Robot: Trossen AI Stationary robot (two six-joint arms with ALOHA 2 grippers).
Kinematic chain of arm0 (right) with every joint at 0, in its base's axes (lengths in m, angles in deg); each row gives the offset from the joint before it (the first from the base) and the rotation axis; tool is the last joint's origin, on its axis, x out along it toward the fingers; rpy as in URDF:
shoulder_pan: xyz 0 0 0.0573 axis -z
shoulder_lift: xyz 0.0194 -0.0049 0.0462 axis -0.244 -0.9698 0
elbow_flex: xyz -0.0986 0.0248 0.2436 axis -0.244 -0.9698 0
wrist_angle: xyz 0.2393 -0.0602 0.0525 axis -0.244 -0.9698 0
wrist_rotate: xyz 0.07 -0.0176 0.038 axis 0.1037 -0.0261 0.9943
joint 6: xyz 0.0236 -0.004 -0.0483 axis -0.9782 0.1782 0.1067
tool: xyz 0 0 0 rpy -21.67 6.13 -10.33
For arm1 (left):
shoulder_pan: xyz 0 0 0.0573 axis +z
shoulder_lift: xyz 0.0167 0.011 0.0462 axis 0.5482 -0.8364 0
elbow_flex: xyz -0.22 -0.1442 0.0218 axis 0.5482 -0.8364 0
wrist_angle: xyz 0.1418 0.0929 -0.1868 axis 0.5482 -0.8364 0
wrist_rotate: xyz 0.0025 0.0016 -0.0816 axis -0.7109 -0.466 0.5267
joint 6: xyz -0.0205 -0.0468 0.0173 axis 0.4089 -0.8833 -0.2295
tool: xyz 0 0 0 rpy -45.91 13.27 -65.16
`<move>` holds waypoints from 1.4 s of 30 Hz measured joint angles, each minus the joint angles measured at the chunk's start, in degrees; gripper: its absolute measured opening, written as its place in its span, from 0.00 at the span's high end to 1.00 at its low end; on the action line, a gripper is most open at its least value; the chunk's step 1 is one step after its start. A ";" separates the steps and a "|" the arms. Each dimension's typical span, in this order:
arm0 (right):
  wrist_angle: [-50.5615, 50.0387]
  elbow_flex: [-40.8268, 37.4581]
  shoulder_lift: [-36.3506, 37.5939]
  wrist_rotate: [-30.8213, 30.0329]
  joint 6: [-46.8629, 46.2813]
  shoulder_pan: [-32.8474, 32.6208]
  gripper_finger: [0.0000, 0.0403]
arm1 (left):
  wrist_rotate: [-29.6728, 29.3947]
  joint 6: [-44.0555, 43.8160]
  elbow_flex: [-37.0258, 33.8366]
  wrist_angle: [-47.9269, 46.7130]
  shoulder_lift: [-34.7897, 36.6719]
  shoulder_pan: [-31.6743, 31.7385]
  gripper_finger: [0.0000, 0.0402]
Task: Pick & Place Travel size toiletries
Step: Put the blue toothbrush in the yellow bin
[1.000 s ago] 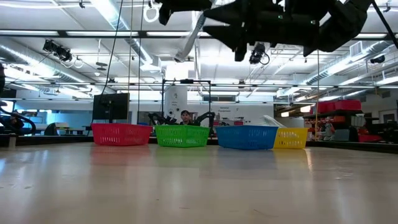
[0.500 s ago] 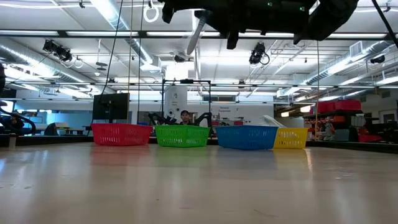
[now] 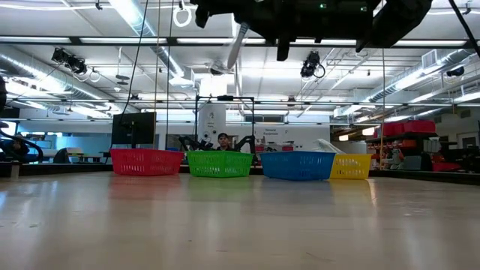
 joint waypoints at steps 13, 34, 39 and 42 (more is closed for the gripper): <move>-16.41 -0.17 8.82 -5.11 2.55 1.34 0.95 | -4.61 0.87 0.05 -4.60 0.00 0.00 0.73; -67.54 -0.07 26.61 -18.73 -5.01 29.26 0.95 | -7.95 0.32 0.00 -3.87 -0.35 -0.02 0.67; -68.66 -0.11 21.07 -10.91 -5.03 37.42 0.95 | -7.93 0.32 0.00 -3.57 -0.35 -0.04 0.68; -68.73 -0.11 17.14 -8.11 -5.06 40.47 0.95 | -7.93 0.35 0.00 -3.54 -0.35 -0.02 0.68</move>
